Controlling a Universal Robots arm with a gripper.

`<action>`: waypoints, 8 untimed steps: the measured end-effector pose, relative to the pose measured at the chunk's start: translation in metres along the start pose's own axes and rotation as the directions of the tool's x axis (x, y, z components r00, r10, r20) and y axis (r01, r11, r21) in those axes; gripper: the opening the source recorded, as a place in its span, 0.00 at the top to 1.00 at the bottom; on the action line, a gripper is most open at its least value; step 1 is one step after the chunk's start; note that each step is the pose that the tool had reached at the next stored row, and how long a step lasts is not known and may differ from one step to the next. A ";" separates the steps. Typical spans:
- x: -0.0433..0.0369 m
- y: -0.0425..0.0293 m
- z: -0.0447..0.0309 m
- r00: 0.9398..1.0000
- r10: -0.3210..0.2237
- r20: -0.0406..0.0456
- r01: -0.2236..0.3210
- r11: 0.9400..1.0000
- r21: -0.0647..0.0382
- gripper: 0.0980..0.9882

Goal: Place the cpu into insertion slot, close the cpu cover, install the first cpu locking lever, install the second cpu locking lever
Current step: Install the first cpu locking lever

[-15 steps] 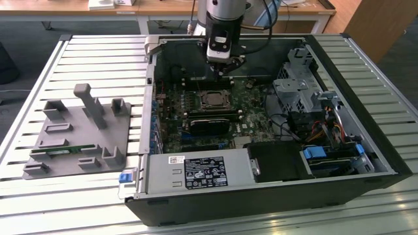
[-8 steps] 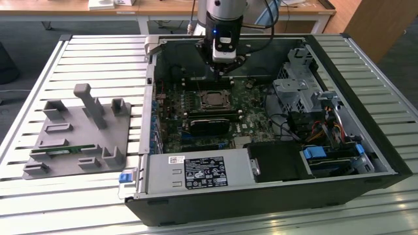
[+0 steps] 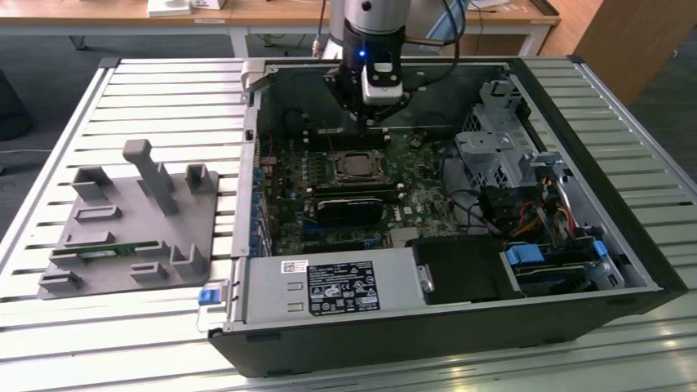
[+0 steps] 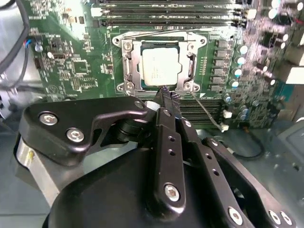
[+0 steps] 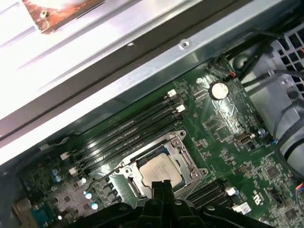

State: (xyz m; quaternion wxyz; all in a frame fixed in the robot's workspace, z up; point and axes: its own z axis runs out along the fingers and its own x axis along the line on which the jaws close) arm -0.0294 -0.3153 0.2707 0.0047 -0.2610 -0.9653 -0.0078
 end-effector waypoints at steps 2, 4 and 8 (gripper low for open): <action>0.0000 0.0000 0.0000 0.999 -0.036 0.000 0.036 0.999 0.000 0.99; 0.0000 0.0000 0.0000 0.997 -0.072 -0.001 0.072 0.997 0.001 0.99; 0.0000 0.0000 0.0000 0.990 -0.142 -0.002 0.142 0.990 0.002 0.99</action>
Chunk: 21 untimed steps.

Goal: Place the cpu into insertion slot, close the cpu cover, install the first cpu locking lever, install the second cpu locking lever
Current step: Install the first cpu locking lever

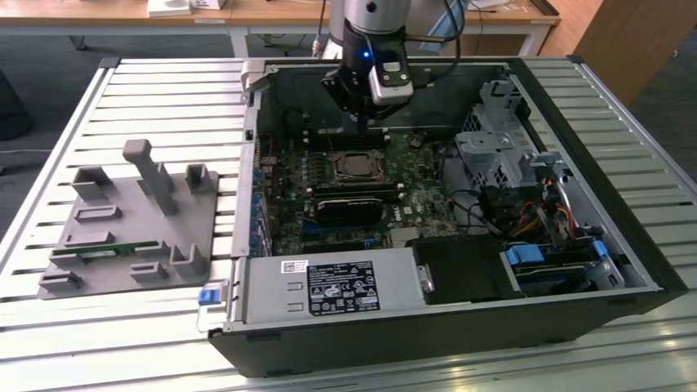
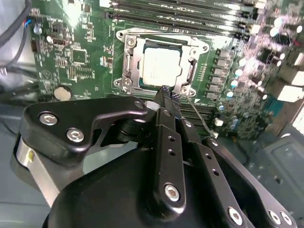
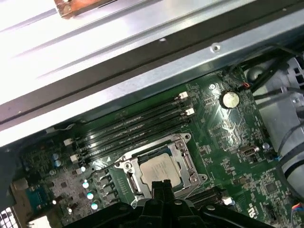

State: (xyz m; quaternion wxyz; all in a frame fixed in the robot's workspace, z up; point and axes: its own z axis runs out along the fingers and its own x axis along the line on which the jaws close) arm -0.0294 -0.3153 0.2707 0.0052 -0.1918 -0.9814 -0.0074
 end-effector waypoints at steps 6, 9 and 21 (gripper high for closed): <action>0.0000 0.0000 0.0000 0.995 -0.101 -0.001 0.101 0.995 0.001 0.99; 0.0000 0.0000 0.0001 0.990 -0.143 -0.001 0.143 0.990 0.001 0.99; 0.0038 -0.0015 0.0001 0.970 -0.243 0.001 0.243 0.970 0.002 0.99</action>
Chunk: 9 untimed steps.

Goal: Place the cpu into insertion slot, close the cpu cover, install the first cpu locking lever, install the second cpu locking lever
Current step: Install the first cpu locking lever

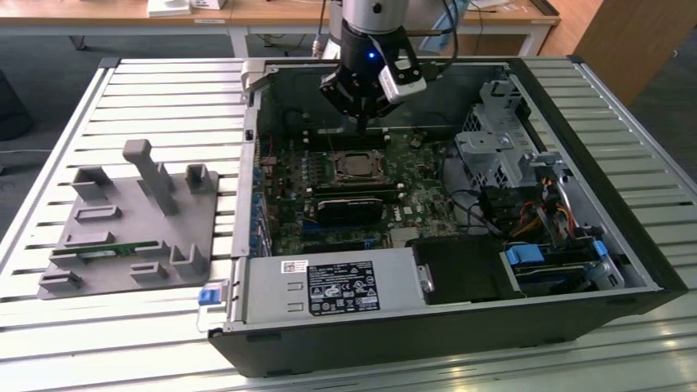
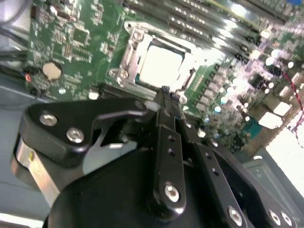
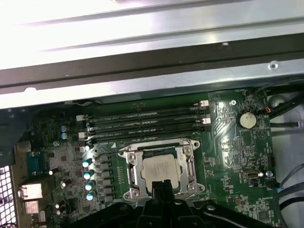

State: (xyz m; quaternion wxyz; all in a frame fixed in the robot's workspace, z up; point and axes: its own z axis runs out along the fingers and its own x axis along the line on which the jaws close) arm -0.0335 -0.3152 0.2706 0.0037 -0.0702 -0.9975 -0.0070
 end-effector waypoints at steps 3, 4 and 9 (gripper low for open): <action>0.0044 -0.0007 0.0001 1.000 -0.003 0.003 0.003 1.000 0.000 0.99; 0.0049 -0.0008 0.0002 1.000 -0.007 0.004 0.007 1.000 0.000 0.99; 0.0050 -0.0009 0.0009 0.996 -0.089 0.003 0.089 0.996 0.000 0.99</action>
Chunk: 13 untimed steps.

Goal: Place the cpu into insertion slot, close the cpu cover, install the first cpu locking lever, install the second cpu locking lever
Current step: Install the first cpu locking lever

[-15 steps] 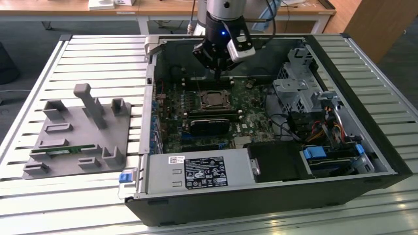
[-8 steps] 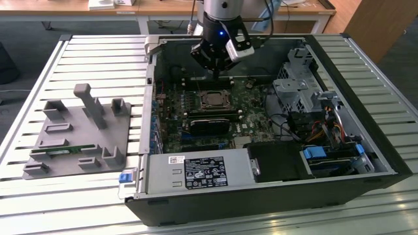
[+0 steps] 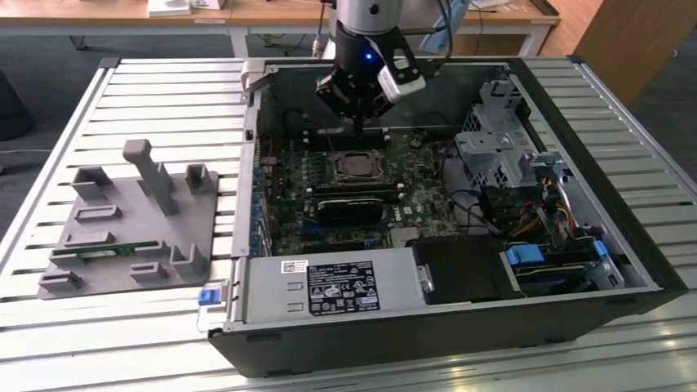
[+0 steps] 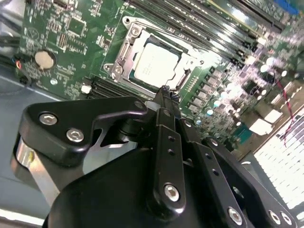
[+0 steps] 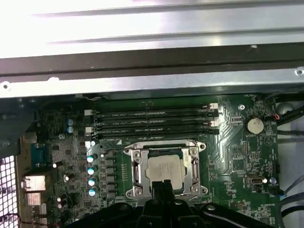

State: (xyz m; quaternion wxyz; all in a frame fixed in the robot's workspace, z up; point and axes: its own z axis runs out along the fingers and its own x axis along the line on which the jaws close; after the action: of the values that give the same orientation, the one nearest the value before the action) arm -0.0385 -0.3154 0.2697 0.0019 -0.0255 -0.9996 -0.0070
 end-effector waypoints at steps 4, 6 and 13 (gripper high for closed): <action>0.0019 -0.0001 0.0005 0.999 -0.034 0.000 0.034 0.999 0.000 0.99; 0.0062 -0.0003 0.0005 0.999 -0.036 0.000 0.036 0.999 0.000 0.99; 0.0215 -0.0011 0.0008 0.999 -0.038 0.006 0.038 0.999 0.000 0.99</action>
State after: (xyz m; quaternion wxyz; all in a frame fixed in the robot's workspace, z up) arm -0.0601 -0.3154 0.2690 -0.0012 -0.0066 -1.0000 -0.0070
